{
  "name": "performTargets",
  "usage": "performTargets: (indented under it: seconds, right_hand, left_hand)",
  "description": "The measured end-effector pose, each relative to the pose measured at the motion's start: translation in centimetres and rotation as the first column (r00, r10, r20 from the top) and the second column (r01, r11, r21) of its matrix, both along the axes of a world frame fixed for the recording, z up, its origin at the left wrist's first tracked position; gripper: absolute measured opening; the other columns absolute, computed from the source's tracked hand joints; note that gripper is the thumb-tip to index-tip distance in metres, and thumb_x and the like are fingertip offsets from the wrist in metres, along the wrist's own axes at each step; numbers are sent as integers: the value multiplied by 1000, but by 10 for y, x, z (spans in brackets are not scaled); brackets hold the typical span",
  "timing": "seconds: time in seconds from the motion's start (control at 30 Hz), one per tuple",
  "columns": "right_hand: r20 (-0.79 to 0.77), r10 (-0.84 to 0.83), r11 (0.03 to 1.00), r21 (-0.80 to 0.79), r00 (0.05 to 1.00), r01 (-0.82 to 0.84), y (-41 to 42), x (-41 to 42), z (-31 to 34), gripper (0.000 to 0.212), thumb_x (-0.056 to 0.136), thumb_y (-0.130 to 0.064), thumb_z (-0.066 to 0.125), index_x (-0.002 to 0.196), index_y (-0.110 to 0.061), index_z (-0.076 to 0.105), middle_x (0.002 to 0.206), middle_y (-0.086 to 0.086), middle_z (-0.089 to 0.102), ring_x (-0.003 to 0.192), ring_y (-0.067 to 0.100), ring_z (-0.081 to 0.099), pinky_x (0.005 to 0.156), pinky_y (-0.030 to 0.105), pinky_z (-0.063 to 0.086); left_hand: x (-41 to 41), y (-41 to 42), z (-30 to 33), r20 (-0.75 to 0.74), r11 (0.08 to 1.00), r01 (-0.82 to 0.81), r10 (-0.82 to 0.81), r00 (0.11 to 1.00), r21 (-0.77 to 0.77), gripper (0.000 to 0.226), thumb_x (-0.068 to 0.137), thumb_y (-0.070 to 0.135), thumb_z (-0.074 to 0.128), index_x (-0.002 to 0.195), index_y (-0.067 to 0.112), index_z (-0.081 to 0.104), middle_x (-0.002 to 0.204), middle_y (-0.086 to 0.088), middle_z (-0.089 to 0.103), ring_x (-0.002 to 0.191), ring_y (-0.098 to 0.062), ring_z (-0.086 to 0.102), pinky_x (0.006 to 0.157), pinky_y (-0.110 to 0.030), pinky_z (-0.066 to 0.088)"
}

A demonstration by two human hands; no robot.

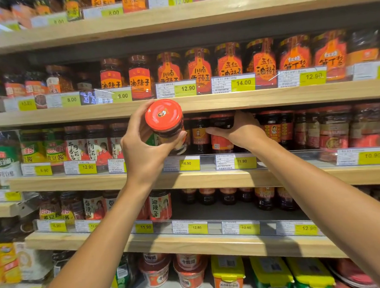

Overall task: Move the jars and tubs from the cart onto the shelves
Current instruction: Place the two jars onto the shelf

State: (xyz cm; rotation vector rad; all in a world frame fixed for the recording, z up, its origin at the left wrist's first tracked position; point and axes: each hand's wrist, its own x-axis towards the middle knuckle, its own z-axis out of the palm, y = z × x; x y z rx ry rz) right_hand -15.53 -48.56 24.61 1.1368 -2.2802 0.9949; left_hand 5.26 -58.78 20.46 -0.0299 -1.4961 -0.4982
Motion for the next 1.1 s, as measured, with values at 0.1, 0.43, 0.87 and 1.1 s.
performTargets:
  seconds: [0.1, 0.43, 0.87, 1.1]
  right_hand:
    - [82, 76, 997, 27, 994, -78, 10, -4, -4, 98, 50, -95, 59, 115, -22, 64, 103, 0, 73, 90, 22, 67, 85, 39, 58]
    - [143, 144, 983, 90, 979, -158, 33, -13, -13, 113, 66, -76, 72, 153, -13, 34, 95, 13, 75, 87, 22, 69, 78, 38, 54]
    - [105, 170, 964, 187, 980, -187, 28, -10, -14, 87, 81, -67, 67, 144, -11, 43, 128, 8, 63, 98, 21, 55, 85, 33, 47]
    - [114, 112, 964, 228, 987, -135, 20, -18, -12, 83, 78, -71, 67, 136, -14, 47, 95, 0, 65, 88, 19, 61, 69, 33, 48]
  left_hand:
    - [-4, -1, -1, 1, 1000, -2, 2, 1000, -7, 79, 67, 17, 93, 134, 5, 53, 129, -2, 62, 121, -11, 60, 99, -27, 52]
    - [-14, -14, -14, 29, 997, -71, 71, 997, -11, 83, 67, 25, 94, 136, 11, 50, 129, -1, 60, 120, -14, 60, 97, -32, 54]
    - [-35, -26, -14, 206, 991, -136, 131, 970, 8, 82, 59, 29, 96, 127, 14, 53, 110, 10, 62, 104, -6, 62, 88, -6, 46]
    - [-49, -37, 1, 308, 978, -191, 157, 938, 86, 62, 64, 43, 92, 110, 17, 60, 103, 7, 70, 96, -6, 65, 80, -8, 50]
